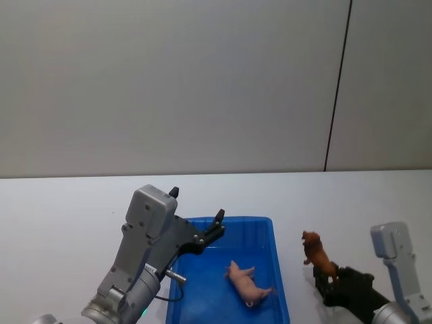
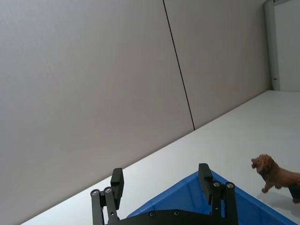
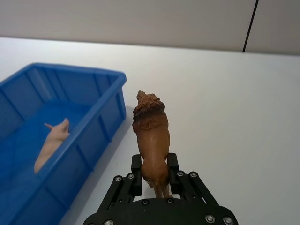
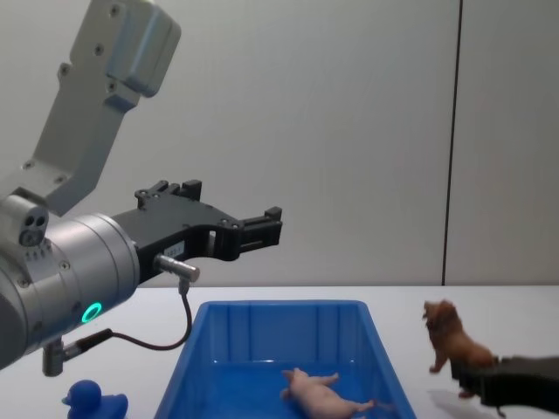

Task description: Pick up the two dolls from the table and place them into the box.

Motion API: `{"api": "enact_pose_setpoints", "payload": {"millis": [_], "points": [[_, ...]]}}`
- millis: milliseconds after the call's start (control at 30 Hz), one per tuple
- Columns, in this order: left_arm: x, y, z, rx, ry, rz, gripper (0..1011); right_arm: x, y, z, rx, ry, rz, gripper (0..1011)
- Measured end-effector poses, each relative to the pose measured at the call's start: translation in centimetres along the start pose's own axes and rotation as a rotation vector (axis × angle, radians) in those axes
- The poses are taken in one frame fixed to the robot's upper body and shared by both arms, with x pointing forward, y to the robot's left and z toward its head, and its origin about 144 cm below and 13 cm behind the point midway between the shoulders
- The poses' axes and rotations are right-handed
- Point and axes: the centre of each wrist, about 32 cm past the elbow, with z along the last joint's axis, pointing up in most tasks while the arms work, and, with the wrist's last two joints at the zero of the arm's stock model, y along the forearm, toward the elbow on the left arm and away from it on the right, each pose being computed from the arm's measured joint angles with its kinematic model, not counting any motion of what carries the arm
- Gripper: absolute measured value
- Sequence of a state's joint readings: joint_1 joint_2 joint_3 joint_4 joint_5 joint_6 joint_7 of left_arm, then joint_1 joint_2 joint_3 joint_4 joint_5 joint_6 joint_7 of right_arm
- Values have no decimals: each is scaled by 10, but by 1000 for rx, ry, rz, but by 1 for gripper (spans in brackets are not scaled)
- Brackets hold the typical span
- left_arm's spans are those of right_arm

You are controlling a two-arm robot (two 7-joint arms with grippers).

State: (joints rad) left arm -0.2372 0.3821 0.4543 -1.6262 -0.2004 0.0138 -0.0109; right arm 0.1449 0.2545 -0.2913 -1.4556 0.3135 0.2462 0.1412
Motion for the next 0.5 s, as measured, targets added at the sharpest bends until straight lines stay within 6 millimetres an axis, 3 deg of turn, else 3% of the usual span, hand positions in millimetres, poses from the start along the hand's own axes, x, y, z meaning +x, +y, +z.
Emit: {"api": "enact_pose_setpoints", "payload": {"millis": [500], "points": [[0, 0, 0, 0, 0, 0, 1001, 4, -6, 30, 135, -43, 68, 301]]}}
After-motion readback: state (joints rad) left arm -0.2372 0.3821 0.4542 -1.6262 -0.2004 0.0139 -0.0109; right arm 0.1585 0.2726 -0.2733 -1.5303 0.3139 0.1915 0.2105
